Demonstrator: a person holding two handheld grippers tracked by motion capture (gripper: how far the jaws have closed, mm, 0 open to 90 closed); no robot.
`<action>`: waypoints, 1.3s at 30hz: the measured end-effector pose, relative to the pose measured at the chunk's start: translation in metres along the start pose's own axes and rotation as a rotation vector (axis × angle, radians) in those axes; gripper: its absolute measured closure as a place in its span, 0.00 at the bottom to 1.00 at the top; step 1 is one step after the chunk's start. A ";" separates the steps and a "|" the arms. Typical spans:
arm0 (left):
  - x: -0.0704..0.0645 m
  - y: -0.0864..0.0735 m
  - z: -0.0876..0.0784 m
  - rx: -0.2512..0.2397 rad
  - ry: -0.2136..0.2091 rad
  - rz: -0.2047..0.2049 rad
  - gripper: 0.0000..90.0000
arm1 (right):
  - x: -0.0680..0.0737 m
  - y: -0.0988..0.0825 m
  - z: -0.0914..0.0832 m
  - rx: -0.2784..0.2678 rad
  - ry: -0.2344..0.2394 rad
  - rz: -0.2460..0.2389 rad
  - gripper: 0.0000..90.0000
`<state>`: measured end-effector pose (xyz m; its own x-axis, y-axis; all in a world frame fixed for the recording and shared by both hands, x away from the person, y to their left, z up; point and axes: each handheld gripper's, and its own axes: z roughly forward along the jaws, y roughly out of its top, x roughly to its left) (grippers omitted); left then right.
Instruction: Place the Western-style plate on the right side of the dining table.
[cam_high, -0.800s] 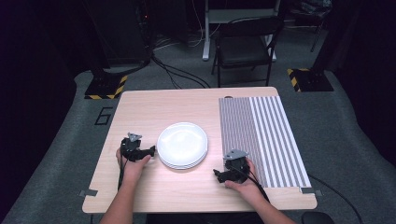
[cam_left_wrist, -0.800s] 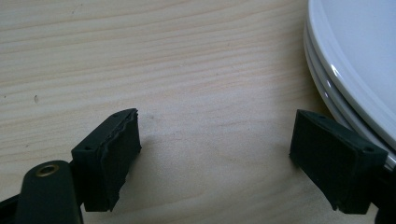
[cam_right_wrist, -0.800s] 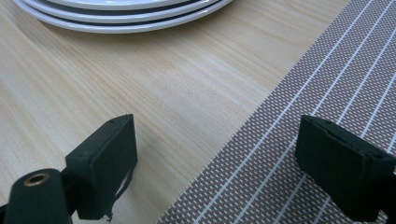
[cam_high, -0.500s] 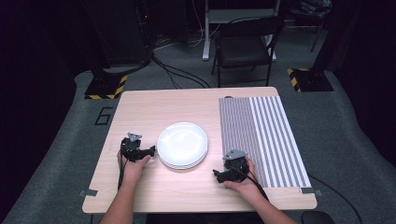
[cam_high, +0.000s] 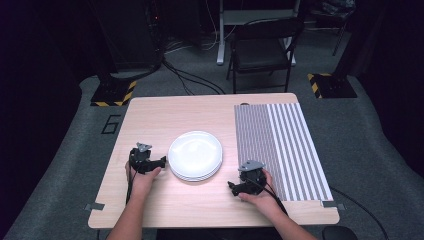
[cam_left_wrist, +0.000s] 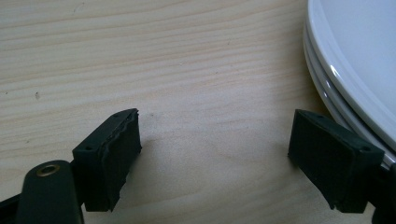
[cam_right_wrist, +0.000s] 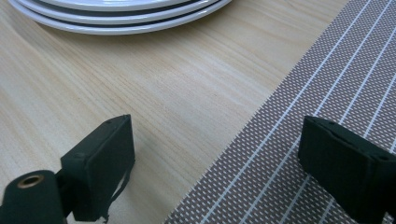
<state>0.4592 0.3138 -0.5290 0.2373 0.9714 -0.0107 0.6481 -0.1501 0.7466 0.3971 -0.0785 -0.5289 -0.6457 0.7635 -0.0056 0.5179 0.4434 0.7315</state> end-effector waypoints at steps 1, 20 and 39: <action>0.000 0.000 0.000 0.000 0.000 0.000 0.20 | 0.000 0.000 0.000 -0.002 -0.001 0.000 0.12; 0.002 0.002 -0.009 -0.020 -0.028 -0.087 0.48 | -0.004 -0.002 -0.008 -0.026 -0.039 0.042 0.43; -0.008 0.014 -0.030 -0.099 -0.202 -0.239 0.56 | -0.008 0.014 -0.028 -0.052 -0.058 0.093 0.51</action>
<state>0.4449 0.3098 -0.4986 0.2322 0.9192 -0.3180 0.6320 0.1059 0.7677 0.3933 -0.0916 -0.4998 -0.5615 0.8271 0.0255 0.5436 0.3454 0.7650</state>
